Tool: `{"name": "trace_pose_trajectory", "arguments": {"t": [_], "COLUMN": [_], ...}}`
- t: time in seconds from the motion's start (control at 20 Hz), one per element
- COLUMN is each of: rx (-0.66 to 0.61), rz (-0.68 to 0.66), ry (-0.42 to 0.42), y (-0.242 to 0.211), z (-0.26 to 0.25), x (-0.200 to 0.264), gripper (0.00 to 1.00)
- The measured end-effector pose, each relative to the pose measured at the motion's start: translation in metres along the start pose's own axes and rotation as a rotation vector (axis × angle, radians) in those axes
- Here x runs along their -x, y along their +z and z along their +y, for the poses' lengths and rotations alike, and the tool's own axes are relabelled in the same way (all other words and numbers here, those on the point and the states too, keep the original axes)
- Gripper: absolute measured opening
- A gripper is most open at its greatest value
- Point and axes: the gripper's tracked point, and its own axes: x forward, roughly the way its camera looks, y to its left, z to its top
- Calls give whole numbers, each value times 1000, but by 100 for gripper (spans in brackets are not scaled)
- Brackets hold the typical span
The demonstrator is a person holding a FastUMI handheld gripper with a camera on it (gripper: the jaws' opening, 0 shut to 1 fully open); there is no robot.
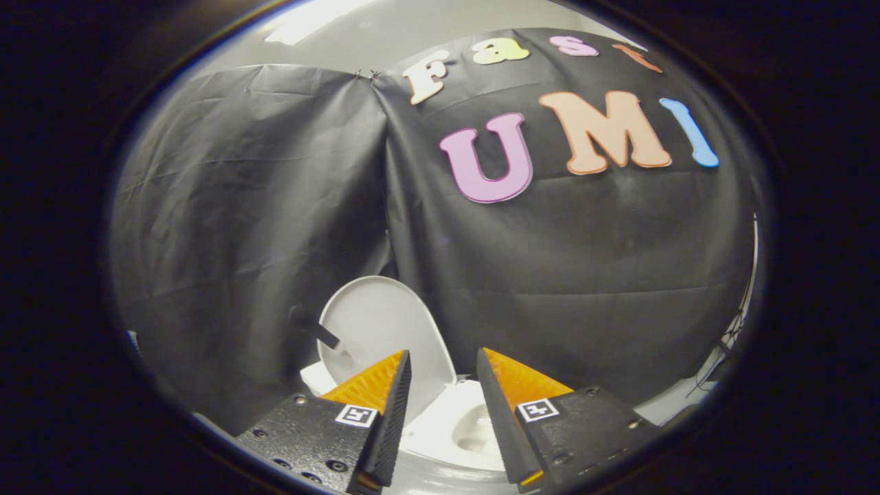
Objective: Open the toilet lid.
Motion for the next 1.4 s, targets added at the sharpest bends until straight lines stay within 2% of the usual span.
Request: {"name": "trace_pose_trajectory", "arguments": {"t": [0.45, 0.65, 1.0, 1.2, 1.4], "rx": [-71, -93, -127, -131, -124], "rz": [-27, -9, 15, 20, 9], "ry": [-155, -189, -207, -195, -221], "y": [-39, -60, -95, -103, -112], "z": [-131, -169, -205, -218, -237], "x": [76, 98, 110, 118, 133], "gripper": [60, 60, 60, 60, 60]}}
